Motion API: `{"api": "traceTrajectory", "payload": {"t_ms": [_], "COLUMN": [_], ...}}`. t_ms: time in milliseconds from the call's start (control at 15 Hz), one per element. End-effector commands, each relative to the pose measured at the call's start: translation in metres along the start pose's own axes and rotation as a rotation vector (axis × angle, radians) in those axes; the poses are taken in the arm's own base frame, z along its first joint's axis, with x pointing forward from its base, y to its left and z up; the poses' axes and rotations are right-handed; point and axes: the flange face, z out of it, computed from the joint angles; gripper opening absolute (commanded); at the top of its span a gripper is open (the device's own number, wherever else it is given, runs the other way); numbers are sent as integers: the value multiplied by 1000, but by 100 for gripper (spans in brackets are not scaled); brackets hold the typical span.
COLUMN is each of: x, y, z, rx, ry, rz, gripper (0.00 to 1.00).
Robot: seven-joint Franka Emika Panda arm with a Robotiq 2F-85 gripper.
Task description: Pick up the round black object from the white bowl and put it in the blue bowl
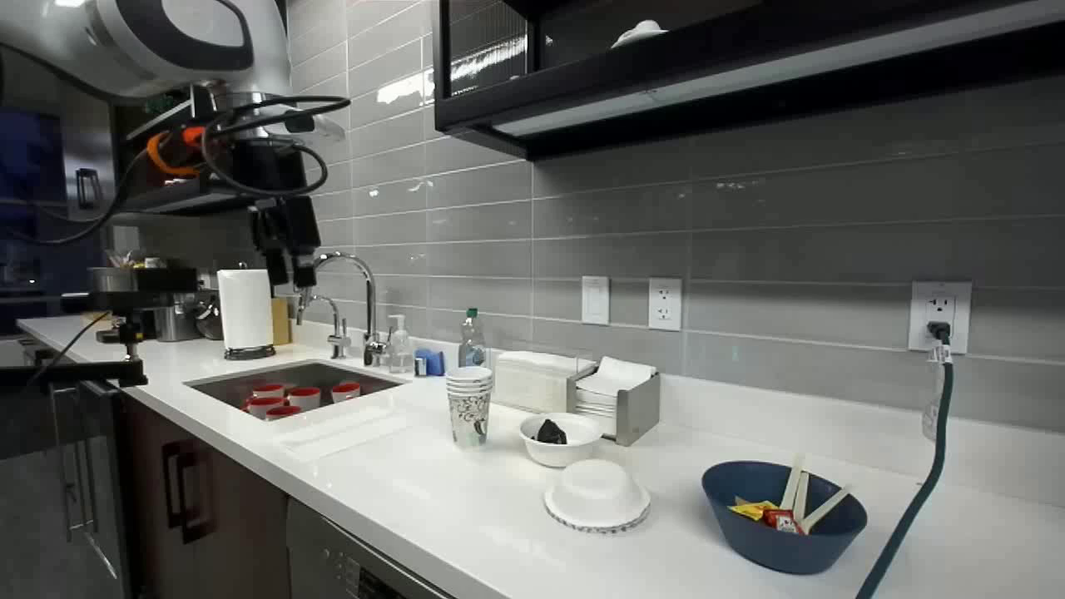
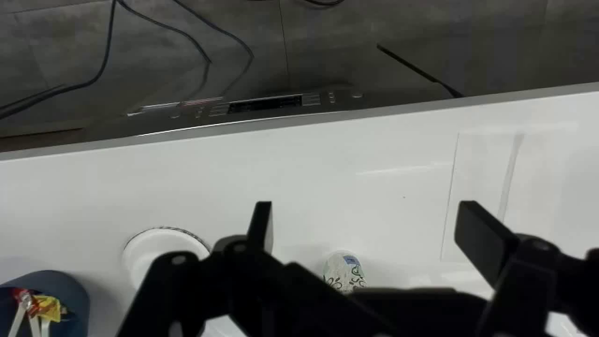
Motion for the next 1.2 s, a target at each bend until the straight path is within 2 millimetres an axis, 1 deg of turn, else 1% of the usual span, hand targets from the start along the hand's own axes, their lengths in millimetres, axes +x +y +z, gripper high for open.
{"api": "traceTrajectory", "payload": {"t_ms": [0, 333, 400, 533, 733, 933, 1133], "x": [0, 0, 4, 21, 54, 102, 144], "y": [0, 0, 2, 11, 39, 76, 111], "z": [-1, -1, 2, 17, 54, 107, 161], "rx": [0, 0, -9, 29, 23, 72, 84], "ry": [-1, -1, -12, -15, -23, -62, -139], "rz": [0, 0, 54, 111, 200, 234, 281], "gripper": [100, 100, 100, 100, 100, 100, 100]}}
